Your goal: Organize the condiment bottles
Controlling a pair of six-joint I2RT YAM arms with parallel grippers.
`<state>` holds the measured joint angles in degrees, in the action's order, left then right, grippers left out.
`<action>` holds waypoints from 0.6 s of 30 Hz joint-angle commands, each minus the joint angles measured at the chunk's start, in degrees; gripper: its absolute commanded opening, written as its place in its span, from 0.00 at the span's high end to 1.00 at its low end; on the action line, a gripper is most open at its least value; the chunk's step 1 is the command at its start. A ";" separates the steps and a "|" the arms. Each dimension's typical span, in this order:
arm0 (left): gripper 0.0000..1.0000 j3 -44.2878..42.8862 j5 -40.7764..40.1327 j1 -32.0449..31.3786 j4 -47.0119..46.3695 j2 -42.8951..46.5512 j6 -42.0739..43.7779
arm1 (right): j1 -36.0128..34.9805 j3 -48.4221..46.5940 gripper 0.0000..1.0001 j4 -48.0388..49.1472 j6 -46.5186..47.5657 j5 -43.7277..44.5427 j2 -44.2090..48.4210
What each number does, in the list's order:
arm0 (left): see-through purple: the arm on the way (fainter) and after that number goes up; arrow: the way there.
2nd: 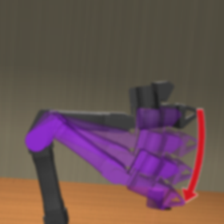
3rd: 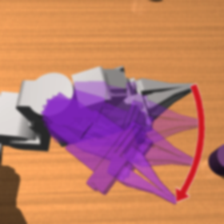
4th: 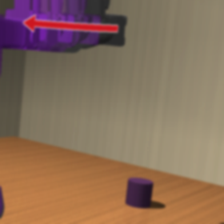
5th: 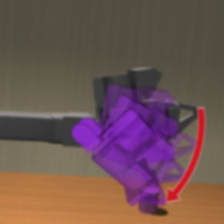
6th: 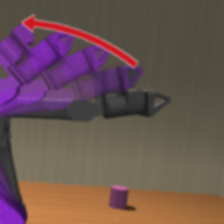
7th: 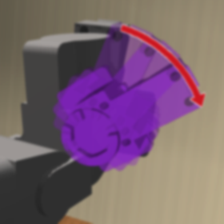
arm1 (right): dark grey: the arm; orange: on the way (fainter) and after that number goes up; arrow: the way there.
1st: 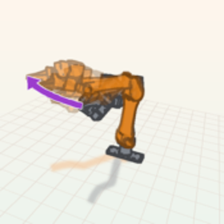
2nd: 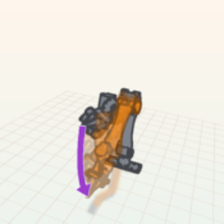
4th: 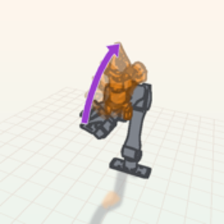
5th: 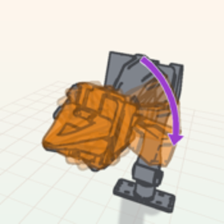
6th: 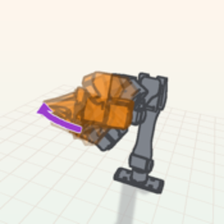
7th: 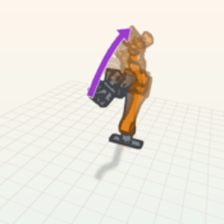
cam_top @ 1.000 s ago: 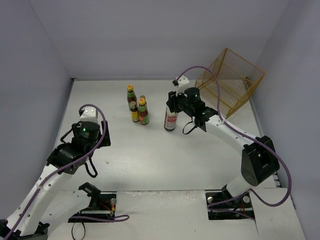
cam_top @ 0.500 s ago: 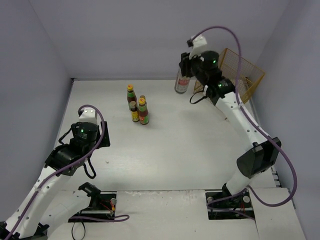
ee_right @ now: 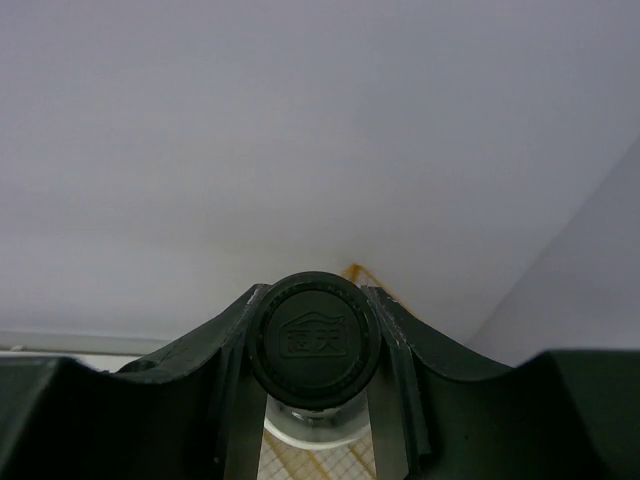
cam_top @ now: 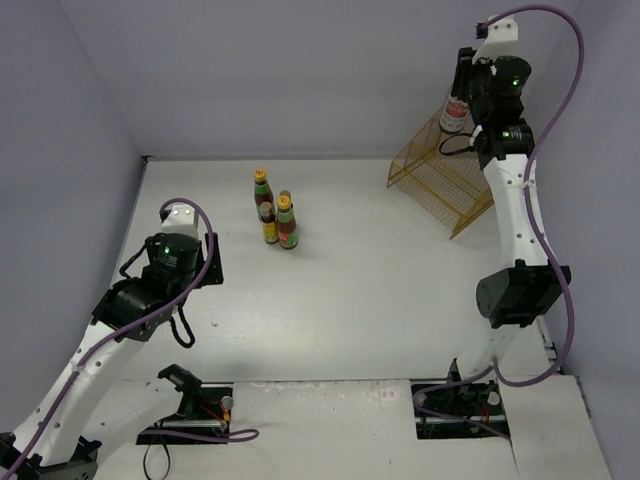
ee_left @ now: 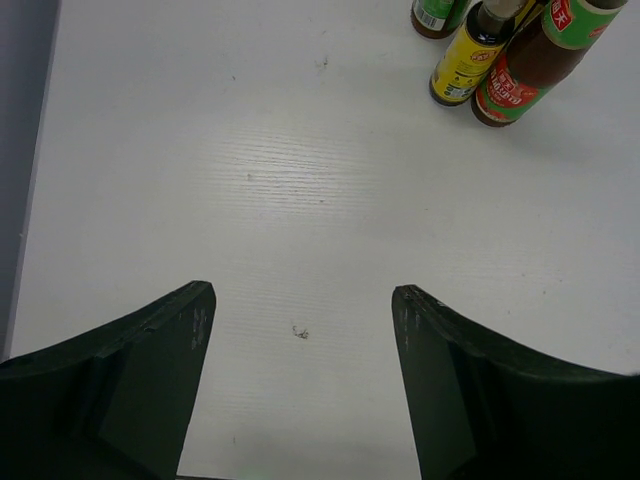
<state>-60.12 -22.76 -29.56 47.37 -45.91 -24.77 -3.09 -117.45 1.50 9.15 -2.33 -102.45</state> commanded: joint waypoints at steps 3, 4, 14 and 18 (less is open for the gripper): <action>0.29 -4.30 -1.32 0.38 -3.16 -1.11 1.48 | 5.90 -7.88 1.00 14.50 -0.62 -2.50 -1.33; 0.29 -4.39 -1.14 0.38 -3.34 -1.11 1.48 | 6.51 -8.41 1.00 14.59 -0.71 -2.68 -1.78; 0.29 -2.29 1.32 0.38 -4.84 -0.41 2.01 | 11.00 -11.57 1.00 16.78 -2.64 -3.82 -6.44; 0.29 -1.41 1.58 0.38 -4.92 -0.76 1.31 | 12.06 -12.28 1.00 17.31 -3.08 -4.26 -8.11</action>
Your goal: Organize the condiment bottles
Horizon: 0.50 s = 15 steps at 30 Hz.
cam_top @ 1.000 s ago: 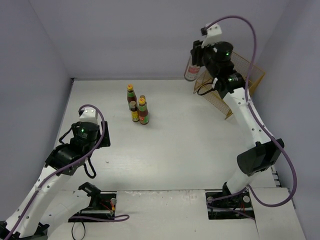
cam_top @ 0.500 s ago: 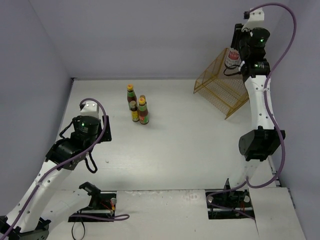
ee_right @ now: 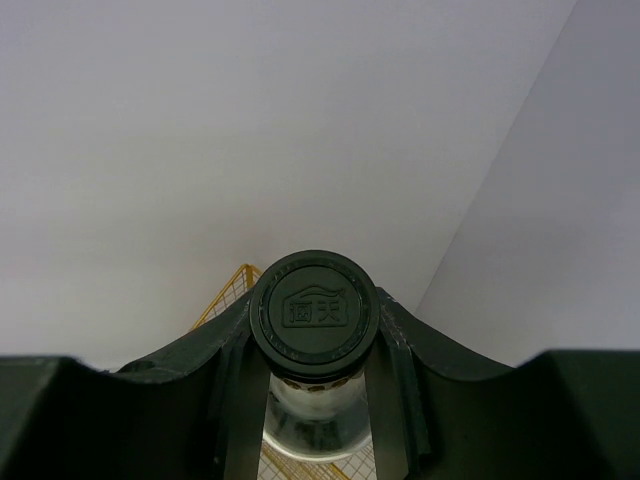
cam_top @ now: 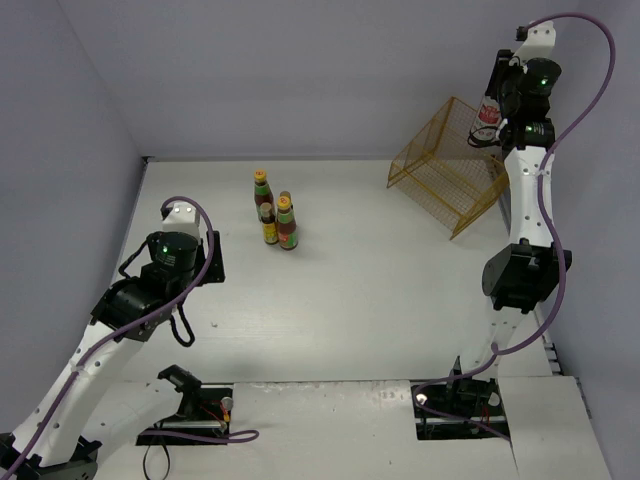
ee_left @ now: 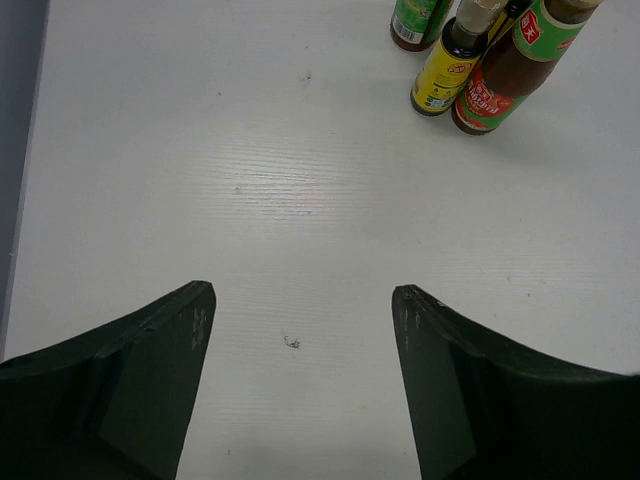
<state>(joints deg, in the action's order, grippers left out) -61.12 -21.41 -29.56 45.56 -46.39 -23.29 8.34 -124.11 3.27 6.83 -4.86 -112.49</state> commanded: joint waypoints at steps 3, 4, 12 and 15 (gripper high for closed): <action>0.29 -0.14 0.40 0.38 -3.64 -0.98 -0.27 | 1.15 -5.26 1.00 16.06 -1.47 -2.08 1.04; 0.29 -0.05 0.40 0.38 -3.99 -1.16 -0.27 | 1.24 -4.65 1.00 16.33 -1.56 -2.17 0.87; 0.29 0.21 1.46 0.38 -5.13 -2.56 -0.09 | 1.59 -2.27 1.00 18.35 -2.26 -2.78 -1.24; 0.29 0.57 1.46 0.38 -5.48 -3.00 -0.09 | 1.59 -1.31 1.00 18.61 -2.52 -2.96 -2.03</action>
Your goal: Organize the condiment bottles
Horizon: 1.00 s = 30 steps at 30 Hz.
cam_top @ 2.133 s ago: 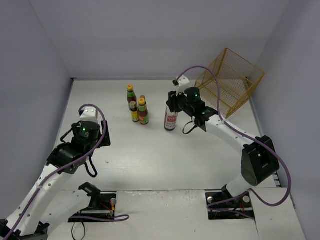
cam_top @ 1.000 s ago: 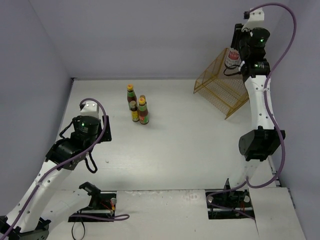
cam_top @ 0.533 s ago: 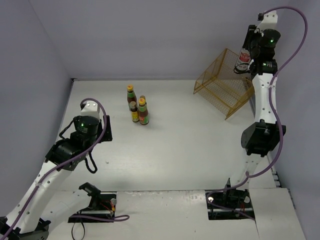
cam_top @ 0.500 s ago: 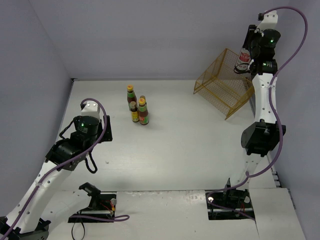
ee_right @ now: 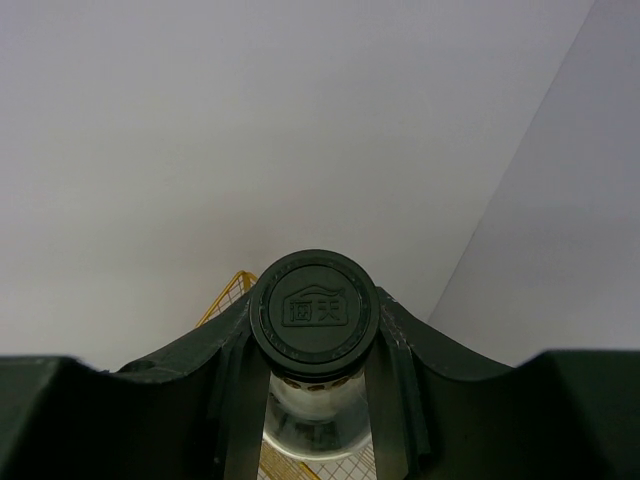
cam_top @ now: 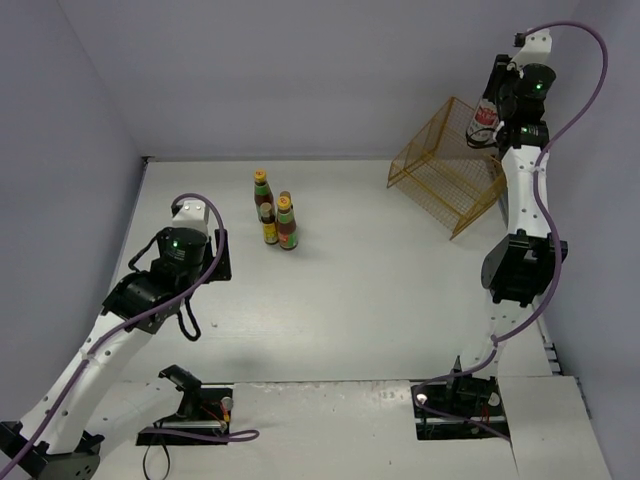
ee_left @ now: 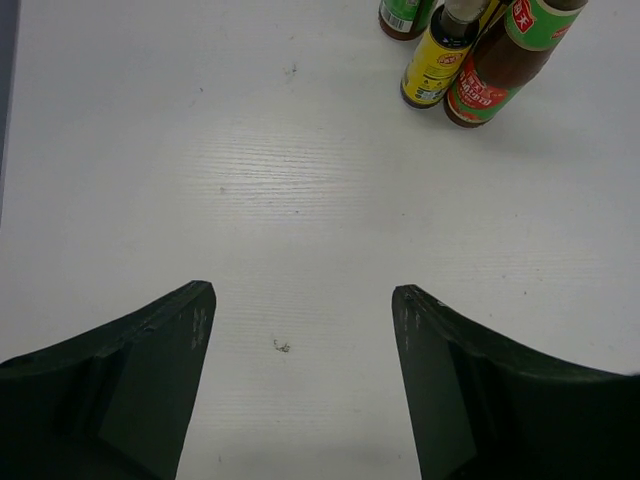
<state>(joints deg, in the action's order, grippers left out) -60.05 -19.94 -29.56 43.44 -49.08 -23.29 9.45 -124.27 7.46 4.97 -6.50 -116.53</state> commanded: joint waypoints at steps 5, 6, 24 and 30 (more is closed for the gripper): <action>0.29 -0.77 0.26 0.38 -3.54 -1.89 0.00 | 1.18 1.21 1.00 15.38 -1.80 -1.58 0.52; 0.29 -0.86 0.26 0.38 -3.71 -2.33 0.08 | 1.27 1.48 1.00 15.39 -1.98 -1.93 0.08; 0.29 0.81 1.75 0.38 -5.56 -5.85 -2.02 | 1.97 10.70 0.93 18.37 -3.21 -1.14 -4.32; 0.29 1.52 1.14 0.38 -5.21 -5.50 -2.46 | 2.15 13.61 0.59 18.99 -3.57 -1.32 -4.14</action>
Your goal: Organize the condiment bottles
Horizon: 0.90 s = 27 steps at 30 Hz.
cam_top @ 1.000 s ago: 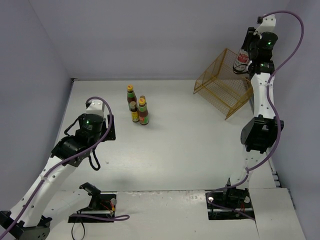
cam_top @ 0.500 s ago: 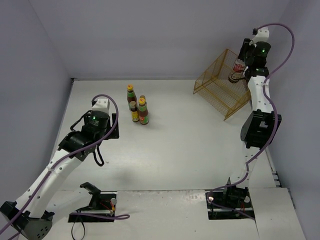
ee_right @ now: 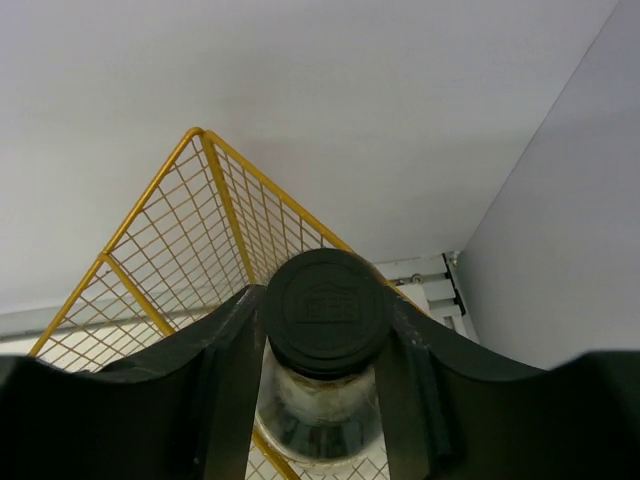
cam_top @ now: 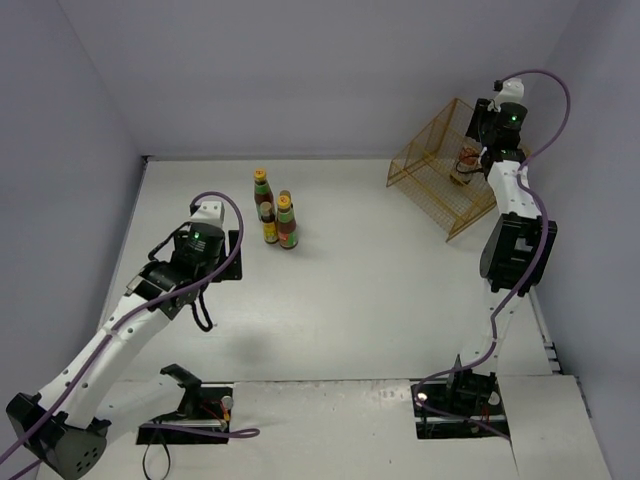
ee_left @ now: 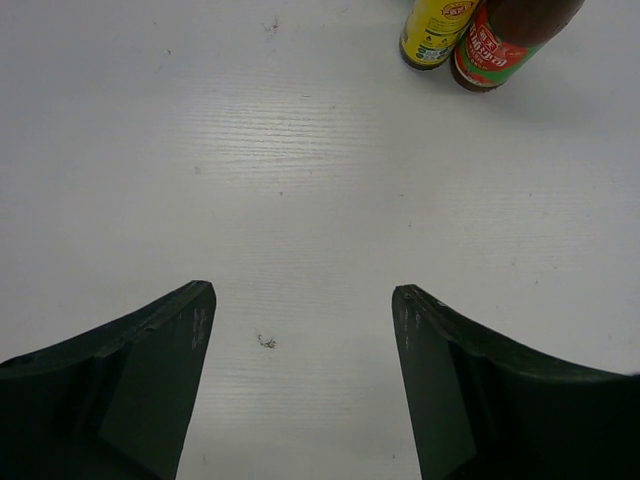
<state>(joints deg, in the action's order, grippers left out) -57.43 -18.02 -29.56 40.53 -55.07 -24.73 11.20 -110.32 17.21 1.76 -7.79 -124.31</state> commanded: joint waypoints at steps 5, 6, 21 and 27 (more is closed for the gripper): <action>0.29 -0.93 -1.23 0.38 -2.13 1.28 -1.02 | 0.40 0.02 0.27 8.37 -0.44 -1.08 5.65; 0.29 -0.93 -1.40 0.38 -2.13 1.45 -1.02 | 0.31 0.02 0.23 8.19 -0.44 -1.17 6.88; 0.29 -0.23 -1.67 0.38 -0.72 7.86 -0.50 | -2.41 9.76 0.09 -0.16 0.35 -5.22 28.66; 0.29 0.21 -2.37 0.38 0.95 11.29 -1.02 | -9.59 16.62 0.19 -5.16 1.31 -6.27 40.35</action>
<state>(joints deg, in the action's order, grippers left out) -56.40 -19.07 -29.56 41.85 -45.21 -24.77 5.93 -95.42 12.14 1.91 -12.19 -89.38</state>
